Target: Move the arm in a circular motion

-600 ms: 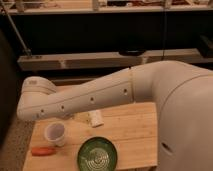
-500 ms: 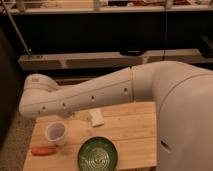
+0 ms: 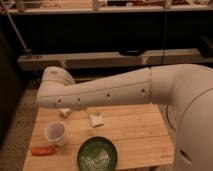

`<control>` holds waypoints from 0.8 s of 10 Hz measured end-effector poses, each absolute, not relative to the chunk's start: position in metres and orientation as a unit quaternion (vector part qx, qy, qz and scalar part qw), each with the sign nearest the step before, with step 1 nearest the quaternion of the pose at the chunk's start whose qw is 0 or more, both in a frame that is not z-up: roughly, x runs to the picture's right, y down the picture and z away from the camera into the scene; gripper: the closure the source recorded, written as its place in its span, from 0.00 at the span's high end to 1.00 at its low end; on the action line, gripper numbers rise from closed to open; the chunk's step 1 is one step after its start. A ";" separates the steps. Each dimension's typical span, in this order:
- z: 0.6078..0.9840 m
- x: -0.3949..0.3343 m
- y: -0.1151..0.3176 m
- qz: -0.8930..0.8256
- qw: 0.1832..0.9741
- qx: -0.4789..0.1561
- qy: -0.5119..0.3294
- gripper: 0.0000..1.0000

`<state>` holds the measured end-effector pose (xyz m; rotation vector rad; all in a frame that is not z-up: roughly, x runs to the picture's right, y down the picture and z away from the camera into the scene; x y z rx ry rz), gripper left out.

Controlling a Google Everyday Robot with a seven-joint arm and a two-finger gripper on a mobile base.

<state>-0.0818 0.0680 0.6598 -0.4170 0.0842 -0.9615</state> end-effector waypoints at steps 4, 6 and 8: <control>0.625 -0.048 0.110 -0.401 0.879 -0.257 -0.013 0.80; 0.605 -0.011 0.133 -0.361 0.892 -0.272 -0.020 0.80; 0.574 0.047 0.165 -0.301 0.909 -0.285 -0.038 0.80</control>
